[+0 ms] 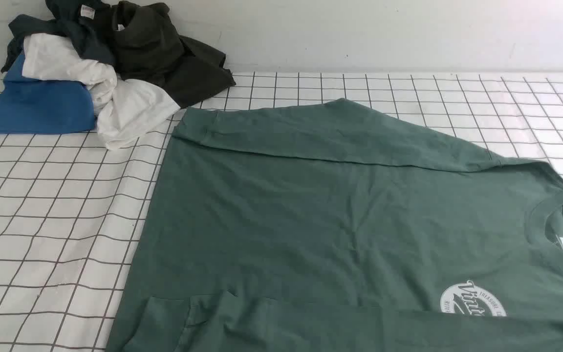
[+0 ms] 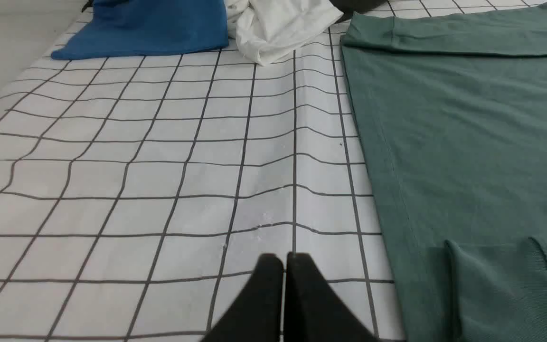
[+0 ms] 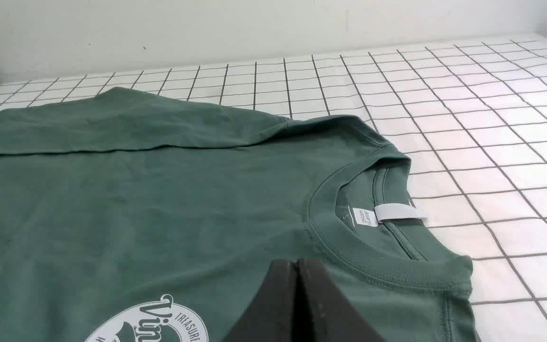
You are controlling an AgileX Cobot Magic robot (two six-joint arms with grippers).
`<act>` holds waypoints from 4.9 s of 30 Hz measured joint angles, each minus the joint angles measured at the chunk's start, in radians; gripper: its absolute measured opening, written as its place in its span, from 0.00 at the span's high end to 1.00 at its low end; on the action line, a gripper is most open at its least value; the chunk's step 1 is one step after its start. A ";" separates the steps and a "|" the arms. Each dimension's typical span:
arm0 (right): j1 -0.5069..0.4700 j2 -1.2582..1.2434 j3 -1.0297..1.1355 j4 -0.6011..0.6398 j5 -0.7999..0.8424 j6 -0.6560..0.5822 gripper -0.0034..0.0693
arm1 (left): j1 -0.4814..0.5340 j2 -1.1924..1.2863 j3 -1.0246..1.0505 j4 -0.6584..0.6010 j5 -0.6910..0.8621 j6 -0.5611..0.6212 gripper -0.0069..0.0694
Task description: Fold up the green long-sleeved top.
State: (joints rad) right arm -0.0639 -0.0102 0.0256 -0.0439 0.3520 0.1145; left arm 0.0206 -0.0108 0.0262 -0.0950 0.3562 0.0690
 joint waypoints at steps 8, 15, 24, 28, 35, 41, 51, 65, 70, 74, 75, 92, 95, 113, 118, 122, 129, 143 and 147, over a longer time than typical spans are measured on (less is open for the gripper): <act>0.000 0.000 0.000 0.000 0.000 0.000 0.97 | 0.000 0.000 0.000 0.000 0.000 0.000 0.92; 0.000 0.000 0.000 0.000 0.000 0.000 0.97 | 0.000 0.000 0.000 0.000 0.000 0.000 0.92; 0.000 0.000 0.000 0.000 0.000 0.000 0.97 | 0.000 0.000 0.000 0.000 0.000 0.000 0.92; 0.000 0.000 0.000 0.000 0.000 0.000 0.97 | 0.000 0.000 0.000 0.000 0.000 0.000 0.92; 0.000 0.000 0.000 -0.004 0.000 -0.011 0.97 | 0.000 0.000 0.000 0.000 0.000 0.000 0.92; 0.000 0.000 0.000 -0.007 0.000 -0.013 0.97 | 0.000 0.000 0.000 0.000 0.000 0.000 0.92; 0.000 0.000 0.000 -0.008 0.000 -0.016 0.97 | 0.000 0.000 0.000 0.000 0.000 0.000 0.92; 0.000 0.000 0.000 -0.008 0.000 -0.016 0.97 | 0.000 0.000 0.000 0.000 -0.001 0.000 0.92; 0.000 0.000 0.000 -0.003 0.000 -0.013 0.97 | 0.000 0.000 0.000 -0.025 -0.007 0.000 0.92; 0.000 0.000 0.000 0.011 0.000 -0.012 0.97 | 0.000 0.000 0.000 -0.154 -0.021 -0.007 0.92; 0.000 0.000 0.000 0.033 -0.001 -0.005 0.97 | 0.000 0.000 0.000 -0.225 -0.025 -0.017 0.92; 0.000 0.000 0.001 0.710 -0.105 0.209 0.97 | 0.000 0.000 0.001 -1.046 -0.073 -0.033 0.92; 0.000 0.000 0.001 0.716 -0.127 0.208 0.97 | 0.000 0.000 0.001 -1.049 -0.063 0.017 0.92; 0.000 0.213 -0.248 0.648 -0.120 -0.277 0.97 | 0.000 0.481 -0.527 -0.597 0.358 0.455 0.92; 0.000 0.477 -0.524 0.546 0.133 -0.449 0.97 | -0.048 0.709 -0.744 -0.290 0.580 0.393 0.92; 0.051 0.749 -0.727 0.520 0.441 -0.499 0.97 | -0.240 0.887 -0.845 -0.080 0.701 0.278 0.92; 0.265 0.988 -0.849 0.455 0.689 -0.515 0.97 | -0.398 1.150 -0.851 0.033 0.681 0.083 0.84; 0.420 1.066 -0.852 0.370 0.724 -0.518 0.97 | -0.377 1.594 -0.854 -0.010 0.352 0.045 0.38; 0.420 1.066 -0.852 0.368 0.710 -0.518 0.97 | -0.339 1.650 -0.854 -0.010 0.306 0.044 0.37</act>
State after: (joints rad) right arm 0.3556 1.0555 -0.8261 0.3237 1.0621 -0.4032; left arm -0.3188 1.6388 -0.8274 -0.1055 0.6624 0.1132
